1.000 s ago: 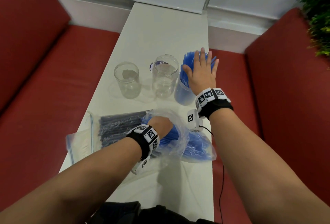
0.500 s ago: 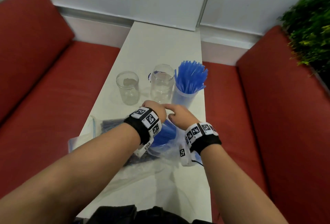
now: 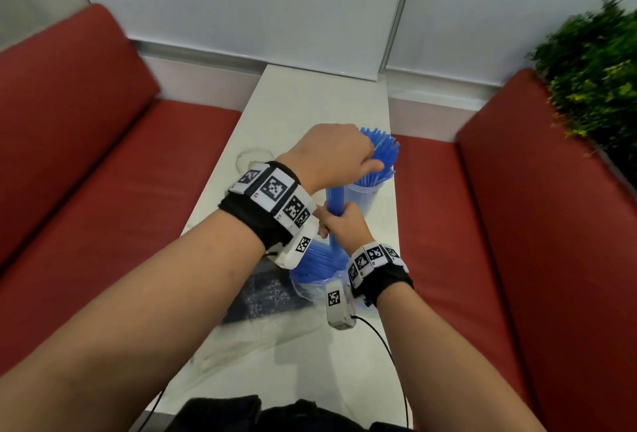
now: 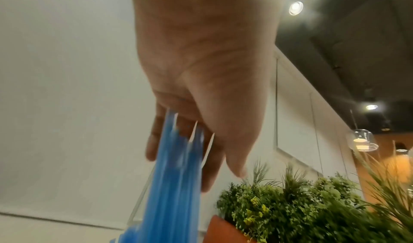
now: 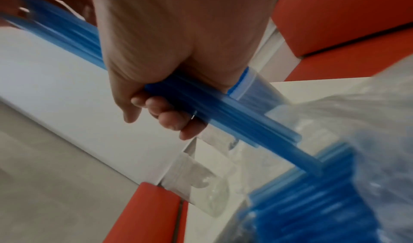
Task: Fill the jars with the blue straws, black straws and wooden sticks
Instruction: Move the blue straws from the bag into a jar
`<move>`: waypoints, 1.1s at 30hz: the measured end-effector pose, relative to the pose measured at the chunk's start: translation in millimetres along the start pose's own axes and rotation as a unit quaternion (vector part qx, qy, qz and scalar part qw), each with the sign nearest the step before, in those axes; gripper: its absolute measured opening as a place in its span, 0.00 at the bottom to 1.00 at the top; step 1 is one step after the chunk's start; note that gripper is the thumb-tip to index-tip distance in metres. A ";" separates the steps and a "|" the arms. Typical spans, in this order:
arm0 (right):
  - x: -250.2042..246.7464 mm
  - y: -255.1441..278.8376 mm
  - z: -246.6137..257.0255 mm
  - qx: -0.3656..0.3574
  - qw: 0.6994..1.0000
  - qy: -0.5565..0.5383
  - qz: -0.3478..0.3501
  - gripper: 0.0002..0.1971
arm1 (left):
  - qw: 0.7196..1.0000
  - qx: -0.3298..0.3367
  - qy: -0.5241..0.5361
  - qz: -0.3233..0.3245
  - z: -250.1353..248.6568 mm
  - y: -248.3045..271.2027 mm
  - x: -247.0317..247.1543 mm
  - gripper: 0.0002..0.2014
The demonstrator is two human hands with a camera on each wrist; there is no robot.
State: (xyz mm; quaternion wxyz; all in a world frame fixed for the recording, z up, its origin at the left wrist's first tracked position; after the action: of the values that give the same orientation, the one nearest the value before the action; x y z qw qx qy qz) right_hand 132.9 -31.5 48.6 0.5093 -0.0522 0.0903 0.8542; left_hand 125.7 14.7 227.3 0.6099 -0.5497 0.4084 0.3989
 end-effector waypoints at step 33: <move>-36.3 -3.0 167.9 -0.105 0.972 -0.210 -0.018 0.22 | 0.183 -0.479 0.841 0.173 -16.6 58.4 103.5 0.16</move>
State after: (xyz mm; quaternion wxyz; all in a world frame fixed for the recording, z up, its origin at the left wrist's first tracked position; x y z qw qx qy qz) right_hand 153.3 -26.5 219.1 0.5237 0.0733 -0.1098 0.8416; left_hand 106.1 6.6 109.1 -0.5638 -0.6575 0.4919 -0.0880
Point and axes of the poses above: each hand's wrist, its own y-axis away from the middle knuckle, its own x-axis out of the palm, z = x × y, the point moved 7 cm from there along -y, towards the middle knuckle, and after that the axes turned 13 degrees about -z, right-handed, at the moved point
